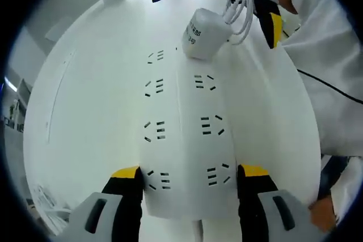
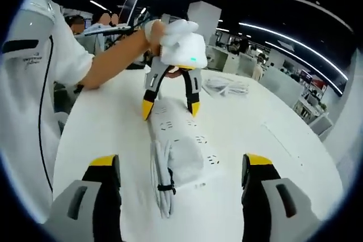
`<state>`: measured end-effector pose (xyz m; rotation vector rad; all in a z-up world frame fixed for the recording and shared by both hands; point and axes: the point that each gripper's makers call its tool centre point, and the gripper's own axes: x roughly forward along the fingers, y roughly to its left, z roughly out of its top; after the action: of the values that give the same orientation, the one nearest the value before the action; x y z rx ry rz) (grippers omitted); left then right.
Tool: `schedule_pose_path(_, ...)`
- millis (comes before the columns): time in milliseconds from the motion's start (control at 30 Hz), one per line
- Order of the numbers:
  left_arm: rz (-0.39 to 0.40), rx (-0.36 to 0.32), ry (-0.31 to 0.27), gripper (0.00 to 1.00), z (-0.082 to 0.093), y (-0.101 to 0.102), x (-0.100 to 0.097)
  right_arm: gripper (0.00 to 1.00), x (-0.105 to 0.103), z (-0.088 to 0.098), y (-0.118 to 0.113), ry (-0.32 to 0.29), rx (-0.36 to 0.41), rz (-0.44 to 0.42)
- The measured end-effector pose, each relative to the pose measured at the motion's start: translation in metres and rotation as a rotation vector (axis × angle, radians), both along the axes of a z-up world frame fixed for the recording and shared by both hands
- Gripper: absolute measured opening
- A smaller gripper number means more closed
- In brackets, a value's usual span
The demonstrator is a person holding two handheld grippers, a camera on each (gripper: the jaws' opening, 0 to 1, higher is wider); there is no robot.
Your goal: Straighten the power strip on the desk, plug the charger into it
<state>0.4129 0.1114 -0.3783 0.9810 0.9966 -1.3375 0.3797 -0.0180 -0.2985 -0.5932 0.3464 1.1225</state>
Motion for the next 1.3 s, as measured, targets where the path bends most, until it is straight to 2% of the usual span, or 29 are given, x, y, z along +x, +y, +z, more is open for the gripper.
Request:
schedule_pose_path(100, 0.0, 0.0, 0.0, 0.68, 0.0, 0.0, 0.0, 0.97, -0.001, 0.001, -0.005, 0.012, 0.007, -0.031)
schedule_pose_path(233, 0.004, 0.007, 0.0, 0.68, 0.0, 0.0, -0.001, 0.97, 0.003, -0.001, -0.025, 0.08, 0.023, -0.191)
schedule_pose_path(333, 0.003, 0.006, 0.0, 0.68, 0.0, 0.0, -0.001, 0.97, 0.001, -0.002, -0.028, 0.068, 0.042, -0.188)
schedule_pose_path(467, 0.002, 0.002, 0.0, 0.68, 0.0, 0.001, -0.001, 0.97, 0.002, 0.004, -0.034, 0.069, 0.113, -0.237)
schedule_pose_path(600, 0.008, 0.003, -0.001, 0.69, 0.0, 0.001, -0.001, 0.97, -0.001, 0.003, -0.043, 0.089, 0.149, -0.274)
schedule_pose_path(900, 0.012, -0.012, -0.001, 0.69, 0.0, -0.001, -0.002, 0.97, -0.006, -0.002, -0.05, 0.088, 0.196, -0.287)
schedule_pose_path(967, 0.011, -0.035, -0.003, 0.69, 0.001, -0.002, -0.002, 0.97, -0.003, -0.006, -0.051, 0.08, 0.193, -0.29)
schedule_pose_path(1067, 0.035, -0.109, -0.012, 0.7, 0.001, -0.005, -0.002, 0.97, 0.003, -0.01, -0.049, 0.081, 0.195, -0.292)
schedule_pose_path(1200, 0.068, -0.147, -0.027, 0.77, 0.001, -0.004, -0.004, 0.97, 0.001, -0.009, -0.042, 0.084, 0.21, -0.261)
schedule_pose_path(1233, 0.087, -0.16, -0.062, 0.81, 0.002, -0.004, 0.0, 0.97, 0.0, -0.009, -0.04, 0.086, 0.213, -0.255)
schedule_pose_path(1300, 0.08, -0.164, -0.085, 0.85, 0.004, -0.002, 0.0, 0.97, 0.0, -0.008, -0.038, 0.091, 0.227, -0.244)
